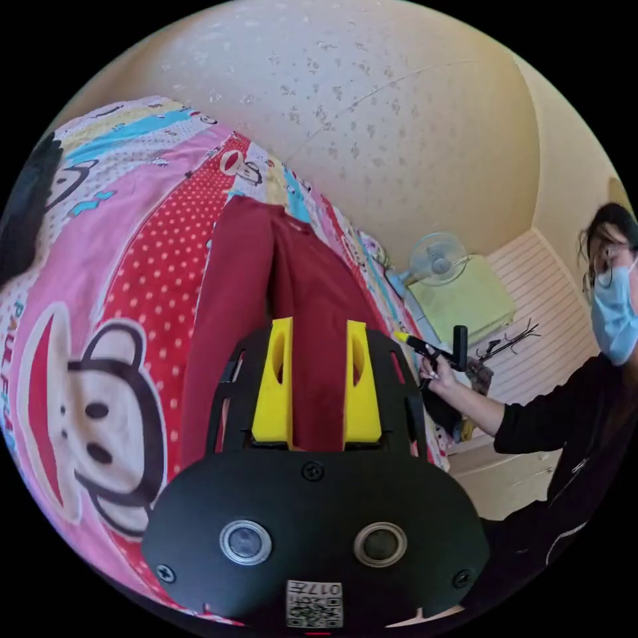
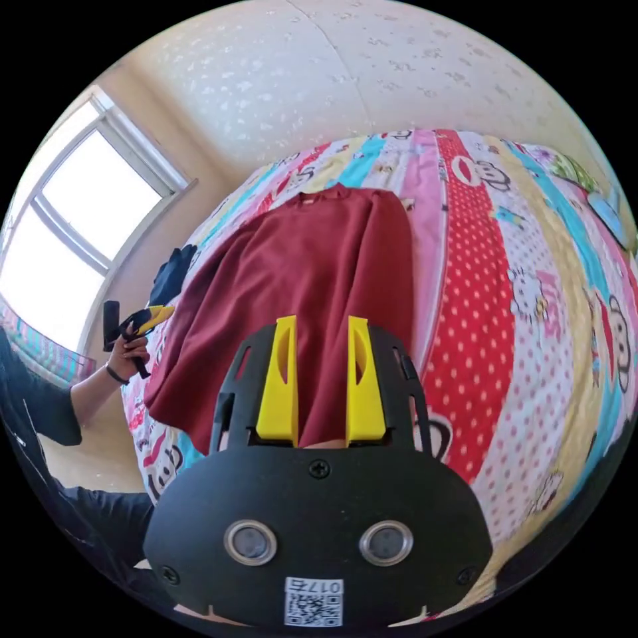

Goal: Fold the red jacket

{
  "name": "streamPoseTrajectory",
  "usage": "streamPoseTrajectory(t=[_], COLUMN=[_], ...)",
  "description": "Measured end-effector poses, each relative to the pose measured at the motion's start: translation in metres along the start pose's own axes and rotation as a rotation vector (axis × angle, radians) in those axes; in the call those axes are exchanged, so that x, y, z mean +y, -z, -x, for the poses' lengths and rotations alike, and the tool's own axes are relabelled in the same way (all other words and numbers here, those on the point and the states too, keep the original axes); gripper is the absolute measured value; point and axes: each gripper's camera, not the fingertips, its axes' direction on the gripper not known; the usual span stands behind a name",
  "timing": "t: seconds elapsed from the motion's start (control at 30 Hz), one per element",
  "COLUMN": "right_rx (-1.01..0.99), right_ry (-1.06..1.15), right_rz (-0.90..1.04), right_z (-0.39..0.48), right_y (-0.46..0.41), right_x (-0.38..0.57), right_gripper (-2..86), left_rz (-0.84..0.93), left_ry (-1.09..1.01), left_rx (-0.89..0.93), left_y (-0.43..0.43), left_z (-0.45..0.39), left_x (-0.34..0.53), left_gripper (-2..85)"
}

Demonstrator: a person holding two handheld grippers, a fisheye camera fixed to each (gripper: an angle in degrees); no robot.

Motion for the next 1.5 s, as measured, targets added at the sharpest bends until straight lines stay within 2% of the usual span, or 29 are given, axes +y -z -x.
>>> streamPoseTrajectory(t=[0.03,0.13,0.2,0.23,0.3,0.37,0.4,0.43,0.5,0.57,0.7,0.77,0.8,0.83,0.9,0.97,1.0,1.07,1.1,1.2,1.33,1.37,1.43,1.5], right_rx=[0.033,0.132,0.166,0.149,0.125,0.177,0.171,0.123,0.130,0.207,0.416,0.594,0.614,0.619,0.583,0.485,0.438,0.209,0.156,0.015,-0.112,-0.122,-0.125,-0.216], right_ry=[-0.032,-0.147,-0.241,-0.303,-0.352,-0.364,-0.370,-0.342,-0.298,-0.259,-0.156,-0.129,-0.152,-0.206,-0.269,-0.348,-0.357,-0.369,-0.370,-0.382,-0.466,-0.535,-0.649,-0.748], right_rz=[0.006,-0.036,0.026,0.077,0.138,0.168,0.189,0.221,0.262,0.246,0.175,0.182,0.177,0.161,0.129,0.072,0.064,0.069,0.077,0.104,0.143,0.150,0.021,-0.025], right_z=[-0.003,-0.013,-0.024,-0.032,-0.040,-0.043,-0.045,-0.048,-0.054,-0.067,-0.091,-0.108,-0.114,-0.123,-0.129,-0.126,-0.124,-0.113,-0.110,-0.100,-0.102,-0.106,-0.112,-0.122], right_y=[0.009,0.044,0.053,0.053,0.050,0.055,0.057,0.063,0.079,0.118,0.182,0.202,0.206,0.214,0.224,0.229,0.227,0.208,0.201,0.164,0.125,0.116,0.123,0.125], right_x=[0.031,0.099,0.128,0.144,0.161,0.168,0.166,0.162,0.154,0.140,0.123,0.119,0.119,0.123,0.136,0.166,0.173,0.197,0.201,0.213,0.227,0.239,0.263,0.278], right_gripper=[12.4,15.0,16.1,15.9,14.0,7.3,5.1,4.1,3.3,3.2,4.0,6.0,6.9,8.2,9.3,9.8,9.8,10.1,10.2,10.5,9.3,8.1,6.1,4.8], left_rz=[0.010,0.007,0.058,0.084,0.141,0.067,0.065,0.091,0.315,0.367,0.187,0.121,0.048,0.004,-0.163,-0.254,-0.247,-0.169,-0.089,0.062,0.200,0.193,0.116,0.020], left_ry=[-0.001,0.007,0.035,0.053,0.179,0.299,0.336,0.332,0.143,0.065,-0.059,-0.039,0.014,0.063,0.259,0.291,0.296,0.272,0.247,0.281,0.251,0.210,0.212,0.354], left_rx=[-0.049,-0.353,-0.529,-0.521,-0.354,-0.334,-0.379,-0.420,-0.533,-0.570,-0.825,-0.925,-0.930,-0.908,-0.736,-0.633,-0.574,-0.419,-0.306,-0.127,-0.081,-0.140,-0.196,-0.155], left_y=[0.004,0.028,0.030,0.027,0.008,-0.003,-0.009,-0.013,-0.035,-0.026,0.052,0.082,0.103,0.114,0.156,0.166,0.159,0.131,0.102,0.030,-0.030,-0.037,-0.033,-0.026], left_z=[-0.005,-0.029,-0.039,-0.039,-0.036,-0.043,-0.052,-0.058,-0.084,-0.101,-0.132,-0.124,-0.114,-0.108,-0.088,-0.087,-0.089,-0.093,-0.096,-0.094,-0.093,-0.097,-0.098,-0.081], left_x=[0.016,0.074,0.101,0.104,0.118,0.128,0.127,0.125,0.103,0.085,0.059,0.060,0.070,0.077,0.120,0.158,0.178,0.199,0.209,0.231,0.251,0.260,0.277,0.297], left_gripper=[12.3,14.7,16.2,16.2,15.9,14.5,12.1,10.1,5.0,4.2,4.6,6.1,6.8,7.1,7.5,8.0,8.5,9.8,10.4,12.4,12.9,12.3,10.0,7.4])
